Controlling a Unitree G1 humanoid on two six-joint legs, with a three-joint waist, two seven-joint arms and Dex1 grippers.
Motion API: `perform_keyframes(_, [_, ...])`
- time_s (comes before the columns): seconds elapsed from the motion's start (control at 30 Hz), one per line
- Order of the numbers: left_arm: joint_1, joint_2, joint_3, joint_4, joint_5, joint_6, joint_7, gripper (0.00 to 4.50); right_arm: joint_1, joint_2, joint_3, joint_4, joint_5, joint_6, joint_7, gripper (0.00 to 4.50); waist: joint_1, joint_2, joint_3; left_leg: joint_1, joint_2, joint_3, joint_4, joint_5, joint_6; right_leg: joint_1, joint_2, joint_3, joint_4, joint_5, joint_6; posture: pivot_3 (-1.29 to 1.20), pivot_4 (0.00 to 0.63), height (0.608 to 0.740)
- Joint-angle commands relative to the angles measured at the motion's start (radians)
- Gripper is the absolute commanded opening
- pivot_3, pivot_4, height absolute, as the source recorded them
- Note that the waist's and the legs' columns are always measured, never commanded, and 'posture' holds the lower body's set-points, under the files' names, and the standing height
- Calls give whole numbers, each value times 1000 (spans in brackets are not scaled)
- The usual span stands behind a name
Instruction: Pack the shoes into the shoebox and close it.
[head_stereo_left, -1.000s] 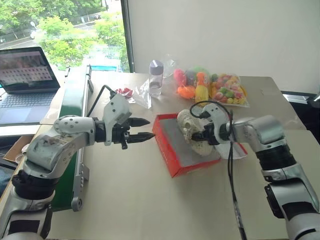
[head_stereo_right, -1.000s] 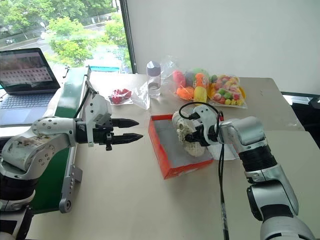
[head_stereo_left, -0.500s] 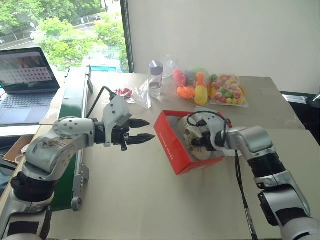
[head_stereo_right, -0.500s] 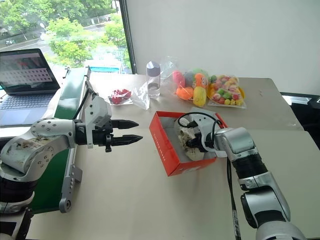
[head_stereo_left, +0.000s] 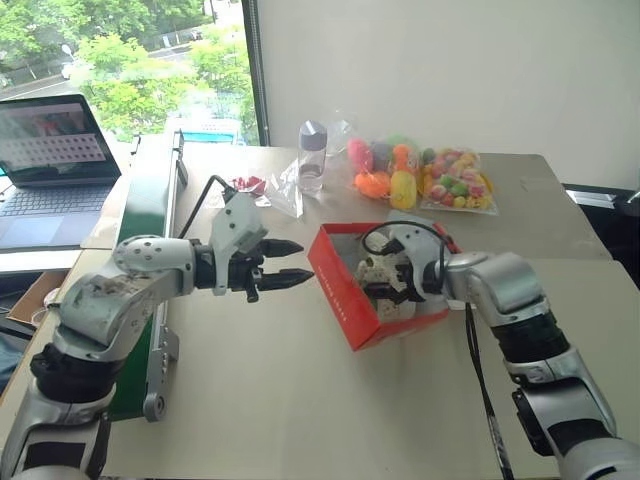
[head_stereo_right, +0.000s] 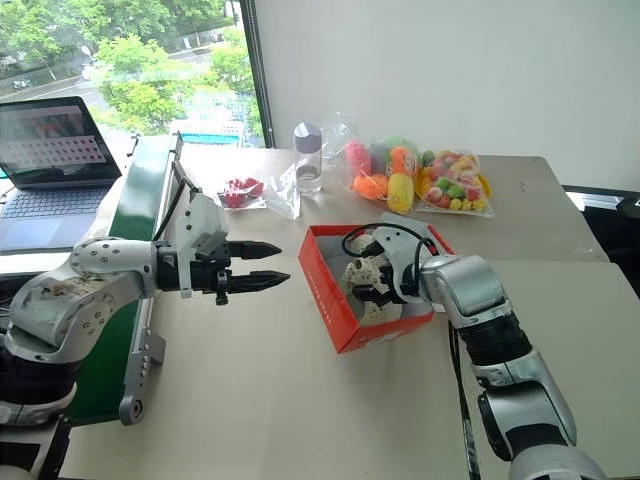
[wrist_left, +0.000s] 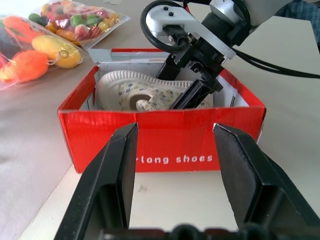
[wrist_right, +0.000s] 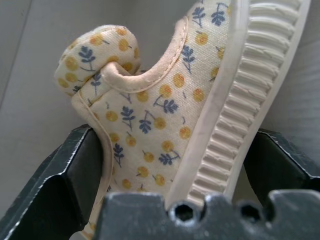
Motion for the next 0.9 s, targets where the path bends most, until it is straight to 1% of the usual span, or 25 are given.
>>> perform_keyframes(0.03, [-19, -3, 1, 0, 14, -31, -14, 2528, -49, -24, -19, -93, -4, 34, -5, 4473, 0, 0, 0, 0, 0, 0, 0, 0, 0, 0, 0, 0, 0, 0, 0, 0, 150, 740])
perform_keyframes(0.23, [-22, -5, 7, 12, 22, -30, -19, 2528, -124, -43, -68, -171, 40, 120, 22, 4473, 0, 0, 0, 0, 0, 0, 0, 0, 0, 0, 0, 0, 0, 0, 0, 0, 150, 740])
perform_keyframes(0.43, [-5, 8, 35, 1, 14, -14, -9, 2528, -163, -58, -87, -166, 69, 120, 55, 4473, 2, 0, 0, 0, 0, 0, 0, 0, 0, 0, 0, 0, 0, 0, 0, 0, 150, 740])
perform_keyframes(0.53, [0, -1, 80, 4, 5, 10, 40, 2528, -206, 3, -167, -131, 113, 34, 87, 4473, 0, 0, 0, 0, 0, 0, 0, 0, 0, 0, 0, 0, 0, 0, 0, 0, 150, 740])
perform_keyframes(0.63, [7, -7, 117, 9, 28, 30, 113, 2528, -233, 56, -211, -102, 131, -79, 103, 4473, -4, 0, 0, 0, 0, 0, 0, 0, 0, 0, 1, 1, 0, 1, 0, 0, 150, 740])
perform_keyframes(0.73, [27, -19, 182, 17, 63, 73, 241, 2528, -226, 93, -216, -78, 156, -194, 169, 4473, -2, 0, 0, 1, 1, 0, 0, 0, 0, 0, 2, 0, 1, 1, 0, 0, 150, 740])
perform_keyframes(0.83, [50, -40, 249, 10, 83, 102, 343, 2528, -229, 156, -268, -49, 227, -239, 219, 4473, -2, 0, 0, 1, 1, 0, 0, 0, 0, 1, 1, 0, 0, 1, 0, 0, 150, 740])
perform_keyframes(0.9, [62, -84, 319, -18, 69, 135, 424, 3029, -239, 172, -263, -13, 239, -273, 257, 4500, -1, 0, 0, 1, 1, 0, 0, 0, 0, 0, 1, 0, 0, 1, 0, 0, 150, 740])
